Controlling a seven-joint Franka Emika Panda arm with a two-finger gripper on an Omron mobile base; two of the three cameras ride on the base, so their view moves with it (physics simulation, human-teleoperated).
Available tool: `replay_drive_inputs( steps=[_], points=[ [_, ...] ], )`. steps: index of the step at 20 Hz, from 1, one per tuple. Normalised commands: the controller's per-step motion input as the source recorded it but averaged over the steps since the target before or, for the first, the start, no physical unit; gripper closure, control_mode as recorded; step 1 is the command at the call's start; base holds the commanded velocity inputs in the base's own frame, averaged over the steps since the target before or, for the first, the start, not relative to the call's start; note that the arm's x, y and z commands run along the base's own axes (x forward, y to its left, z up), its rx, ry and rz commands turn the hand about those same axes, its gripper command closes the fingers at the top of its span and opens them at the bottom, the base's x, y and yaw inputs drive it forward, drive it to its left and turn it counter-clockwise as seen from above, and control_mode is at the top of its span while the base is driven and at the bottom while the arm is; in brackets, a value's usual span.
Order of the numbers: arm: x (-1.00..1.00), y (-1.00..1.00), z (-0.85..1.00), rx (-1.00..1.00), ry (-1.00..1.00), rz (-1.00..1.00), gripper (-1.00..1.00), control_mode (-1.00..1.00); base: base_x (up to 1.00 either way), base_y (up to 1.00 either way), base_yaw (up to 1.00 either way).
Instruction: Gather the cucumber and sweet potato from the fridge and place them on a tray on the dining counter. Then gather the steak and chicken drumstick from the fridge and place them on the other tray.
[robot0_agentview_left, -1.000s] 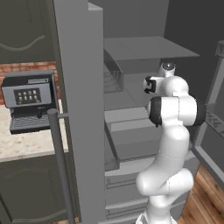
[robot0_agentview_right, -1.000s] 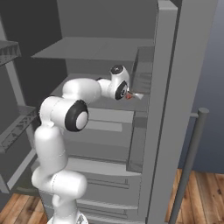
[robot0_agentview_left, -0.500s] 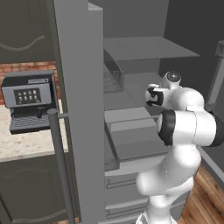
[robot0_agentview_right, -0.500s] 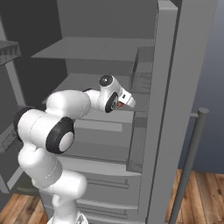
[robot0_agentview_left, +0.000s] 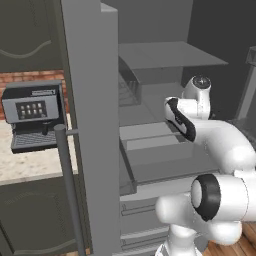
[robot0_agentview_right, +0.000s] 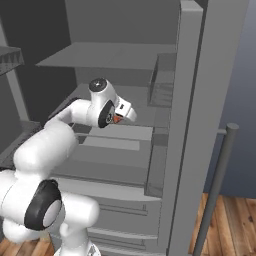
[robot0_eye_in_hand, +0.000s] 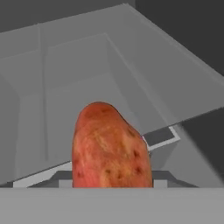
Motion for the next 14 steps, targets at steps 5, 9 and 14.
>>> replay_drive_inputs(
  steps=[5,9,14],
  points=[
    [-1.0,0.18,0.23,0.0,0.0,0.07,1.0,-1.0,0.0,0.0,0.0],
    [-1.0,0.02,0.06,0.01,-0.04,0.07,1.0,-1.0,0.0,0.0,0.0],
    [-0.88,0.28,0.04,-0.01,0.0,0.15,1.0,-1.0,0.0,0.0,0.0]
  ],
)
